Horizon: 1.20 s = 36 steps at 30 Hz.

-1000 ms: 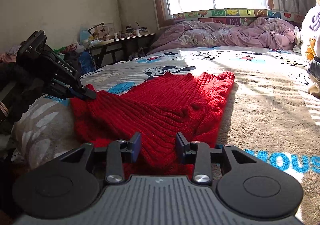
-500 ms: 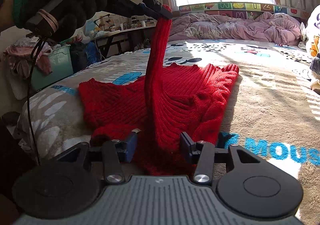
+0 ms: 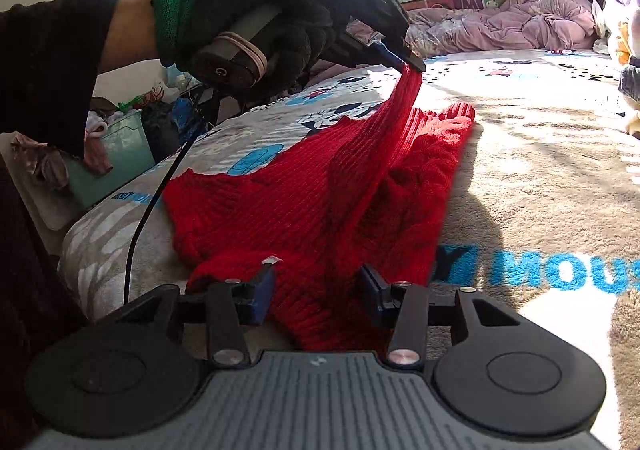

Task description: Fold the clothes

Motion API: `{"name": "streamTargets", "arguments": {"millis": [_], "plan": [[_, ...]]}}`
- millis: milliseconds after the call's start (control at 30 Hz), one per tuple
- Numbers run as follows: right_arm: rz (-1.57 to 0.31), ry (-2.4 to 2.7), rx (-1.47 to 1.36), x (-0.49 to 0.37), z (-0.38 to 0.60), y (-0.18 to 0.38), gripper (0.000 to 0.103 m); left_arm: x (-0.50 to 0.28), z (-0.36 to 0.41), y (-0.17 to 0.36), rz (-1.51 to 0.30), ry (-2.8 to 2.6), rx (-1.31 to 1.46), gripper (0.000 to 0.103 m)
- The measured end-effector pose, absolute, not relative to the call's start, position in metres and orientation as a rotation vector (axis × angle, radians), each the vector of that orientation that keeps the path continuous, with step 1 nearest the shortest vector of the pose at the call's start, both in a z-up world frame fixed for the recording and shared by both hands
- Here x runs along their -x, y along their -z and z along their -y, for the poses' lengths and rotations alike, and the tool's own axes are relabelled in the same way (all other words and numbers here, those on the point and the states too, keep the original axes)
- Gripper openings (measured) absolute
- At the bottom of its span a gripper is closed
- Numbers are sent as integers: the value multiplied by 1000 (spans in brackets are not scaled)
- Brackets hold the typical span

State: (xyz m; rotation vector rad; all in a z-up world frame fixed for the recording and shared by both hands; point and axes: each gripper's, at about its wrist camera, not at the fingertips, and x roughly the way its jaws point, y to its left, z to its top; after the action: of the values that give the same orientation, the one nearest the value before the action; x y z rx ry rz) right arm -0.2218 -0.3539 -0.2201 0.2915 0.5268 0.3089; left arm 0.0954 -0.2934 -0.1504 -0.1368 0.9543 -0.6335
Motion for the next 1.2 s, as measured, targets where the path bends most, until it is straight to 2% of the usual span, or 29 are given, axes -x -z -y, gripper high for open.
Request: {"name": "streamTargets", "arguments": {"millis": [300,567,633,667,700,767,800,933,1067,1200], "plan": [[-534,-319,-414,224,368,227,48,-116,315,178,-999,582,188,5],[-528,-310,-439,224,372,226,48,-112,341,190,-959,545,15,5],[-532,-308,-435,224,371,227,48,-109,349,191,-948,574,-29,13],[-531,-306,-430,224,369,227,47,-107,351,190,-943,591,-45,23],[-529,-303,-425,225,369,226,47,-105,350,186,-930,604,-42,27],[-521,-289,-417,227,369,224,45,-102,346,176,-897,612,-50,27],[-508,-258,-389,231,367,221,43,-101,343,170,-878,613,-62,27],[-417,-182,-255,248,357,206,44,-93,329,151,-829,645,-91,27],[-328,-203,-50,247,329,202,34,-79,331,153,-811,713,-215,27],[-294,-218,57,222,308,206,30,-63,341,166,-819,788,-358,27]]}}
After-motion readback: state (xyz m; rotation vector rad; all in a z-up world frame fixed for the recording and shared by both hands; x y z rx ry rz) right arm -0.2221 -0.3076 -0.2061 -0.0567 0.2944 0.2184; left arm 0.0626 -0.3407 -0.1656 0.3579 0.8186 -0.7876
